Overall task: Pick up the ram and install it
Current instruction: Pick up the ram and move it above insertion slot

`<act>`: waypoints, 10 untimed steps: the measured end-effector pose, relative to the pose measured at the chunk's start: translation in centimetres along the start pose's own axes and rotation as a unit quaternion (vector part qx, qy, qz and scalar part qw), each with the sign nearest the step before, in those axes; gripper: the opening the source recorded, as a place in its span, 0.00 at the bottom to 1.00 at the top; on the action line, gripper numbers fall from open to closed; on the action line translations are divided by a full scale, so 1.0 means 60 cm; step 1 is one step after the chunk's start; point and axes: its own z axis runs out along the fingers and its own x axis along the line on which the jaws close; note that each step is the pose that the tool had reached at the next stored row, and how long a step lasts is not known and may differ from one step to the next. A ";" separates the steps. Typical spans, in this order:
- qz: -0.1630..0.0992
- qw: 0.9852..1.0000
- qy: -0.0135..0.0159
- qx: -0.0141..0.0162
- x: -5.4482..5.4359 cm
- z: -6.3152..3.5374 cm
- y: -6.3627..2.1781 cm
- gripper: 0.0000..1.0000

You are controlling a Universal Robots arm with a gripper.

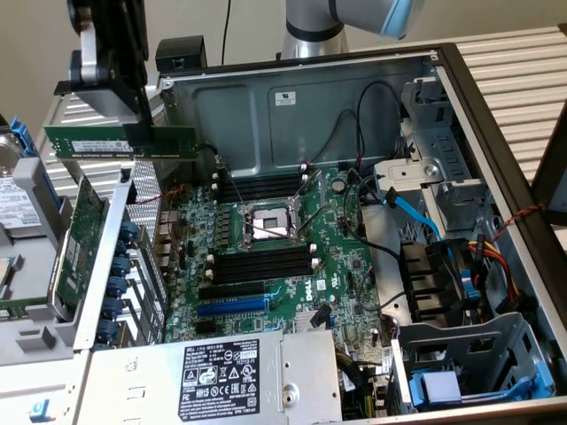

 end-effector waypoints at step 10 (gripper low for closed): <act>-0.001 1.000 0.000 0.001 -0.001 -0.001 -0.037 0.14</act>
